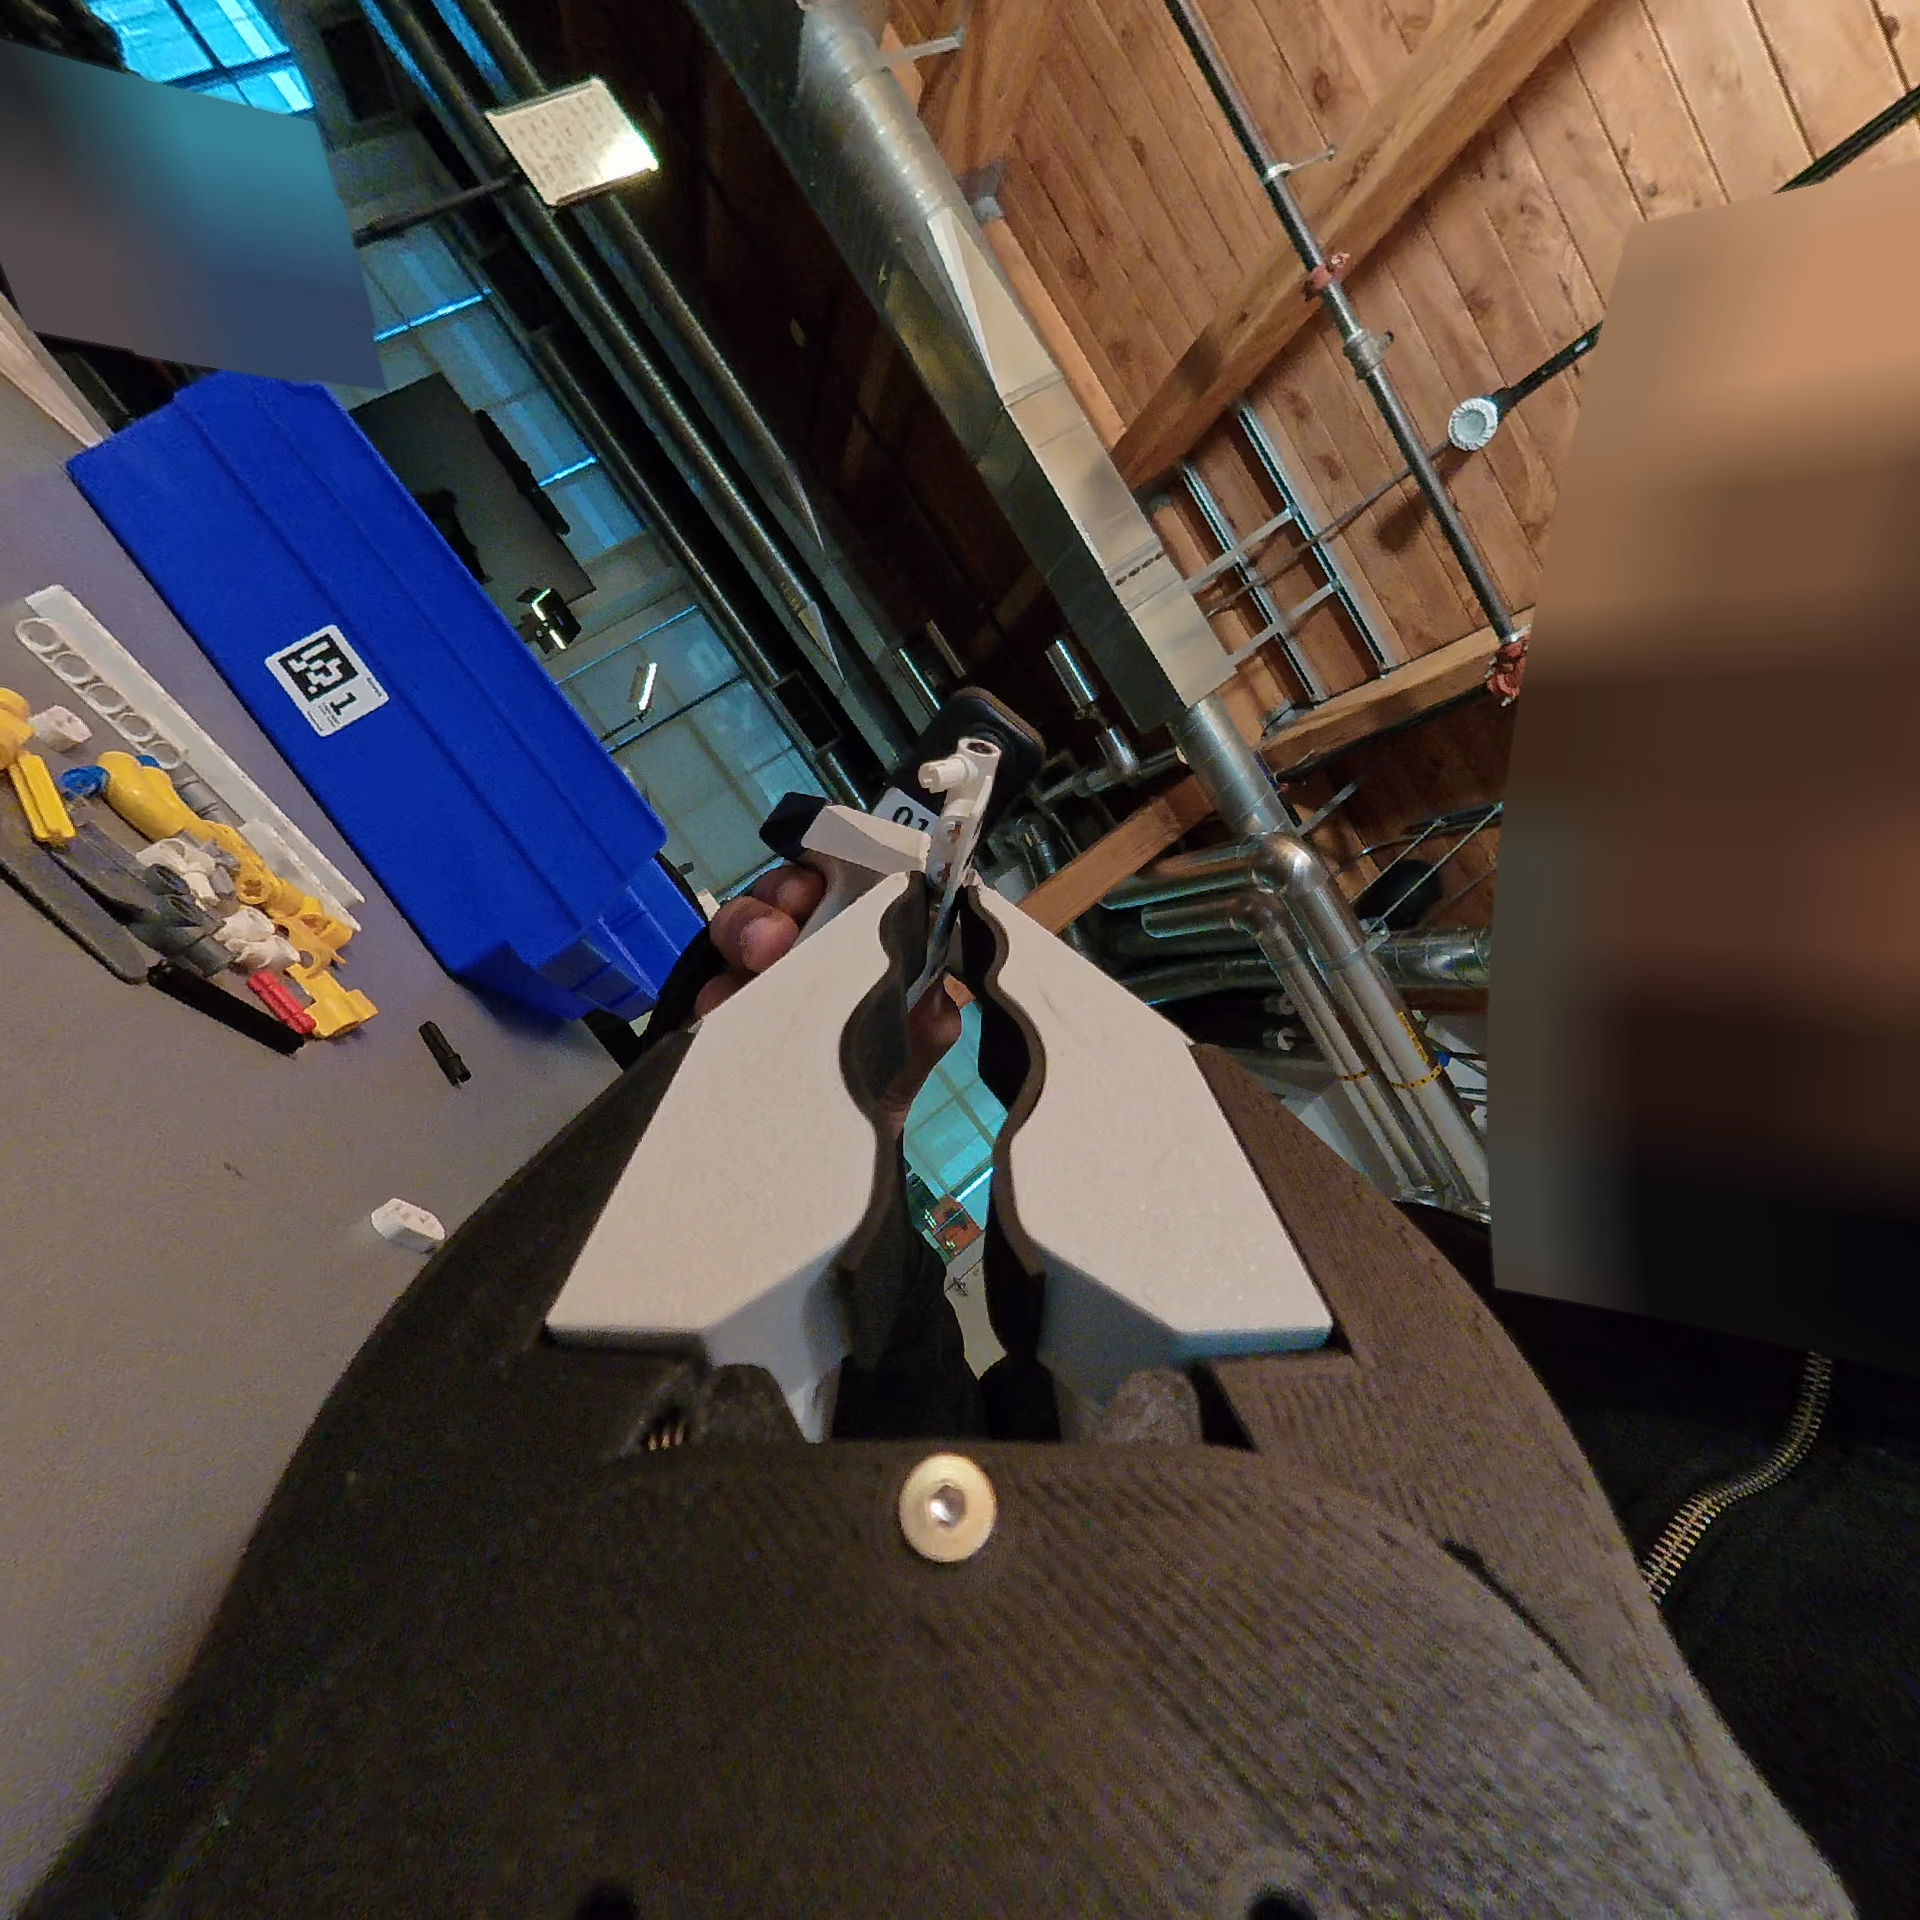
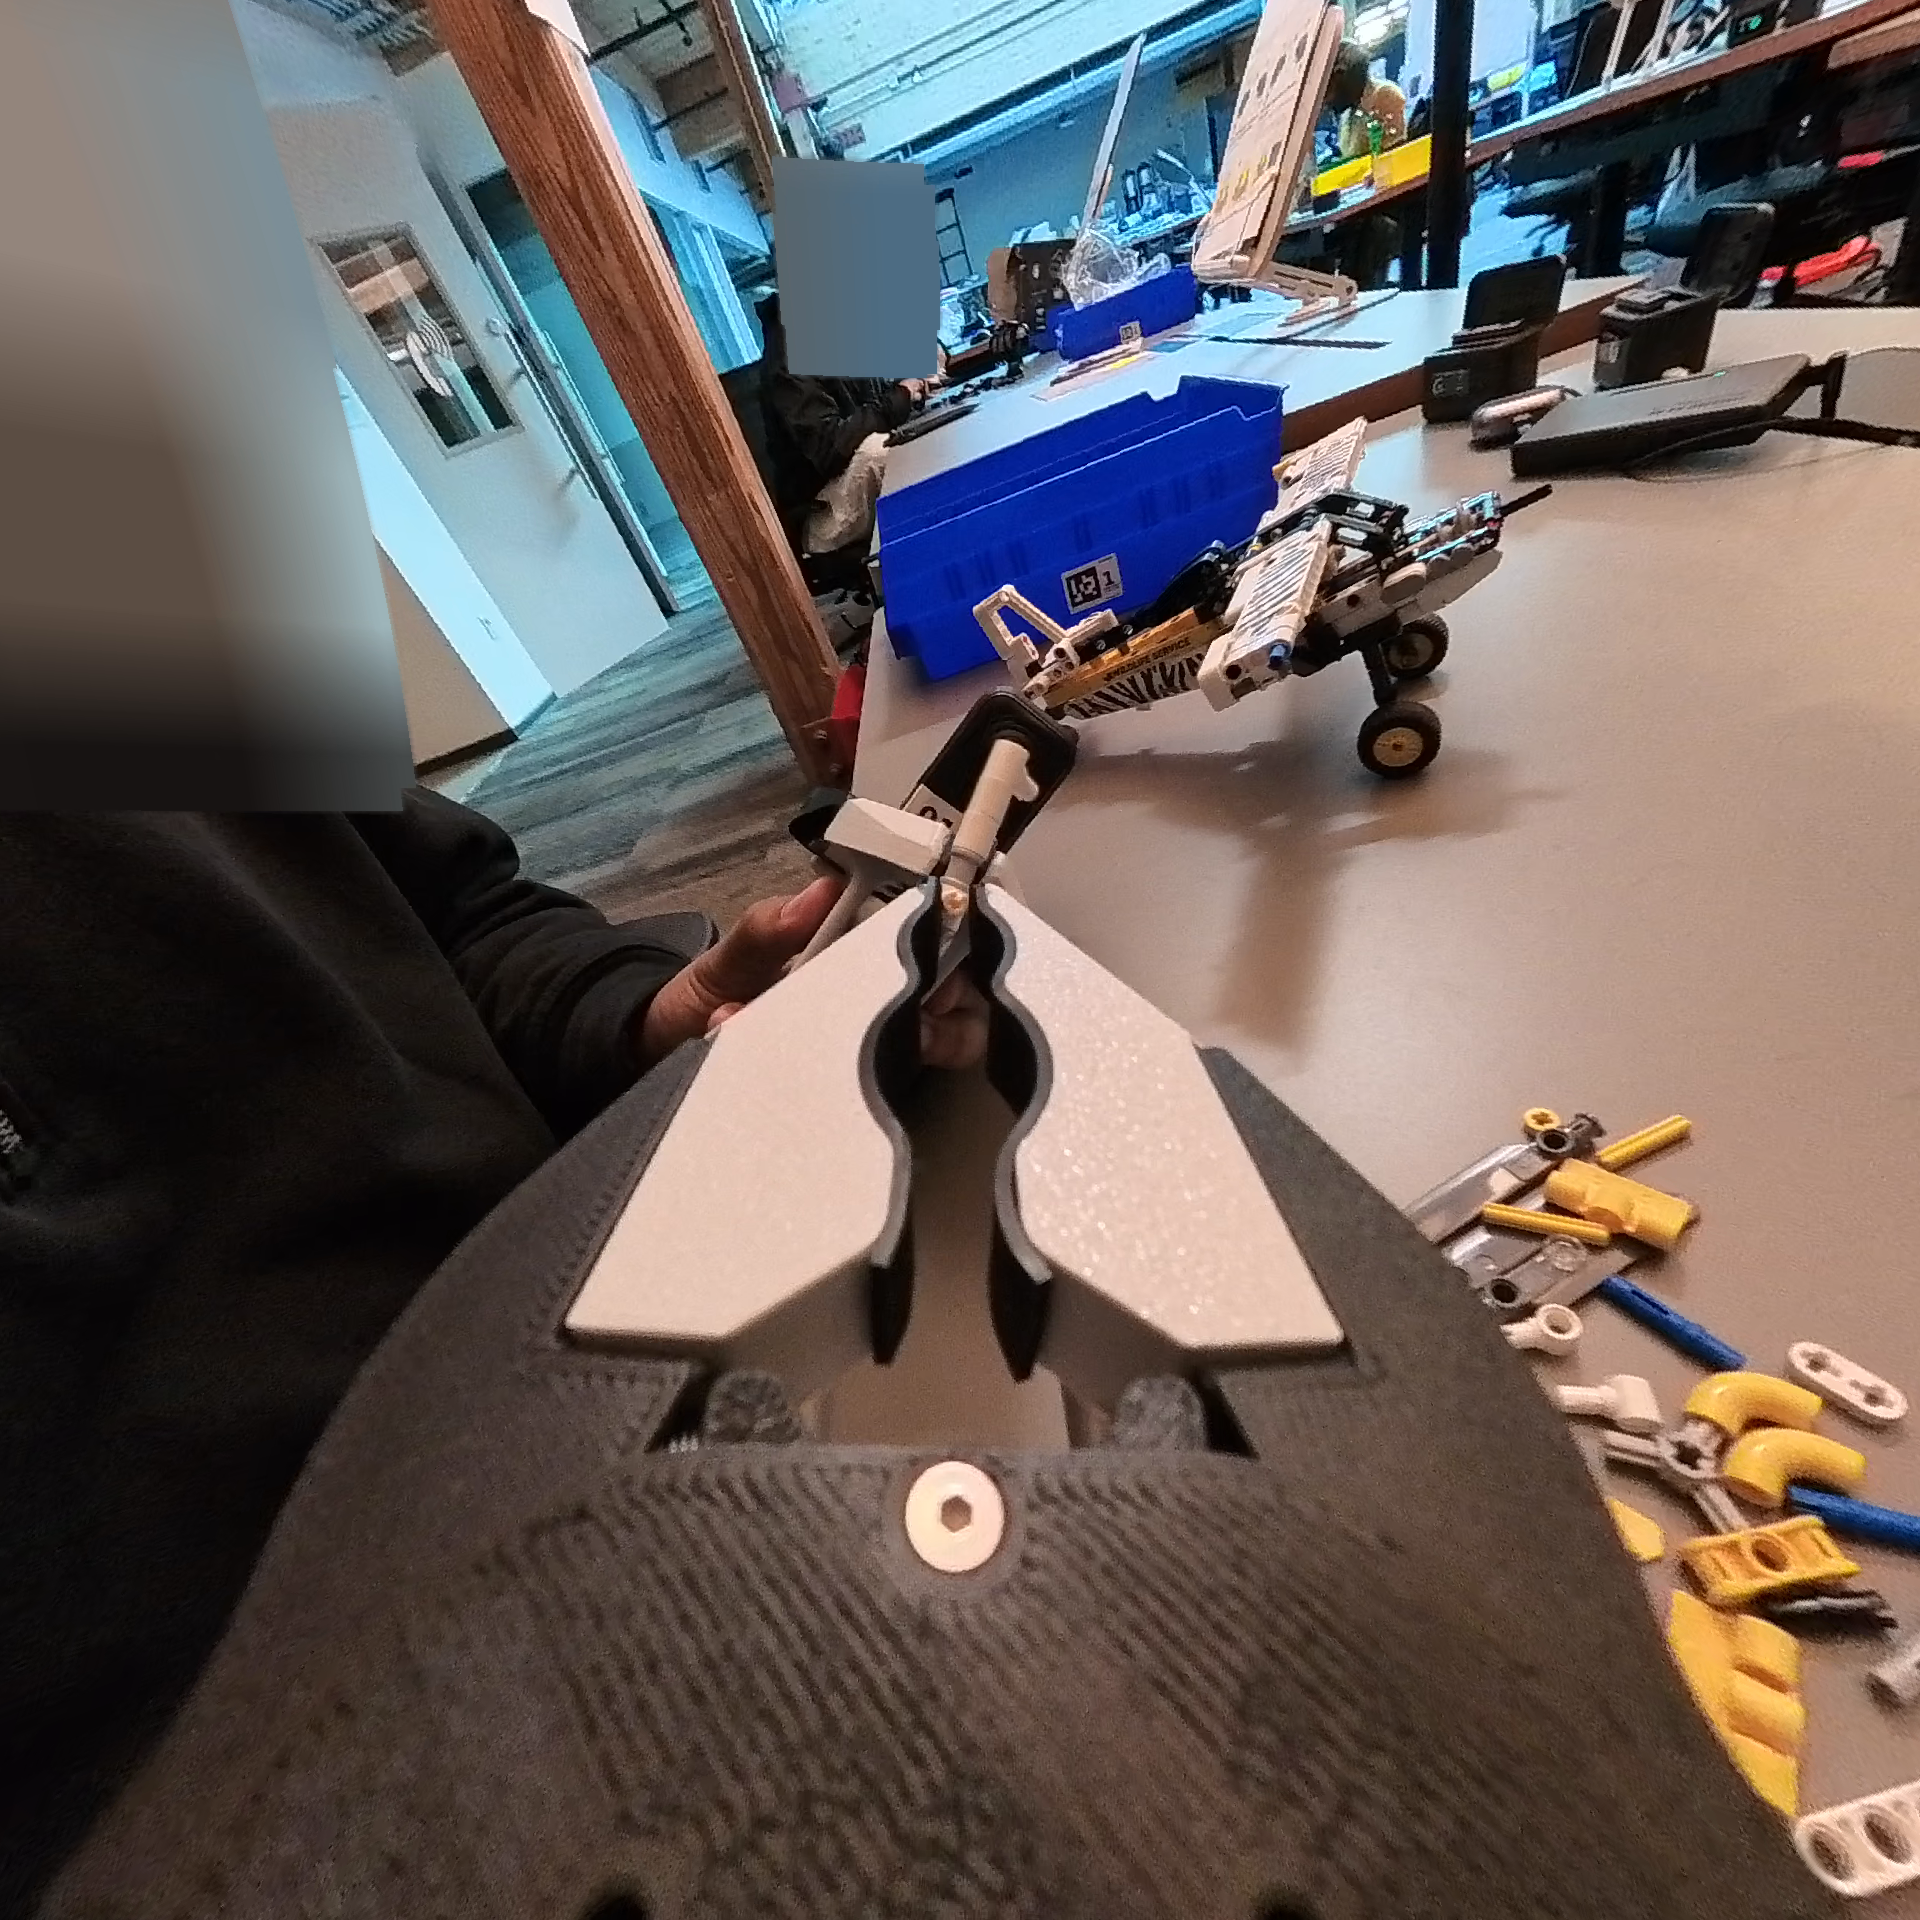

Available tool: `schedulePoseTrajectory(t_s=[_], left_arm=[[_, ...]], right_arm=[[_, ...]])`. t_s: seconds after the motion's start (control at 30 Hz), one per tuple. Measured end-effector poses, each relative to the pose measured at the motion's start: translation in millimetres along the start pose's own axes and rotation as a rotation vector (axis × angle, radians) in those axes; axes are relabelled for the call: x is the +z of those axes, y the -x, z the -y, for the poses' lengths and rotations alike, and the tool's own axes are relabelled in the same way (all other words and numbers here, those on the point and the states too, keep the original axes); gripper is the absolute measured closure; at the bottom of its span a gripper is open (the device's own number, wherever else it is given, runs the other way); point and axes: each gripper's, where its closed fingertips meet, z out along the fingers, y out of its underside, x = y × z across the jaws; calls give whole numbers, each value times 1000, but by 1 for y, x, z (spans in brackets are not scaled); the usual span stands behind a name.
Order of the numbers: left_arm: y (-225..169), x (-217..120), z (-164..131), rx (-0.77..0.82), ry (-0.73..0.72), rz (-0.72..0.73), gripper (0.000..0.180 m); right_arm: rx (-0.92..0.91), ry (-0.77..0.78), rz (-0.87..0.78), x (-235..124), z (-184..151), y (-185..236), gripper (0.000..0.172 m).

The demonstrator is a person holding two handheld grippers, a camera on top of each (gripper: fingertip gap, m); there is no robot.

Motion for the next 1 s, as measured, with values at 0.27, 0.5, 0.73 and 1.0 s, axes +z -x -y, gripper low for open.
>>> schedulePoseTrajectory(t_s=[0.27, 0.5, 0.73, 1.0], left_arm=[[1, 0, 0, -1, 2, 6, 180], [4, 2, -6, 21, 34, 40, 180], [5, 7, -17, 96, 98, 84, 180], [6, 9, -22, 116, 128, 102, 180]], right_arm=[[69, -58, 15, -3, 8, -3, 151], [101, -77, -65, 0, 16, -9, 151], [184, -65, -2, 5, 11, -4, 157], [172, -32, -5, 7, 8, -2, 166]])
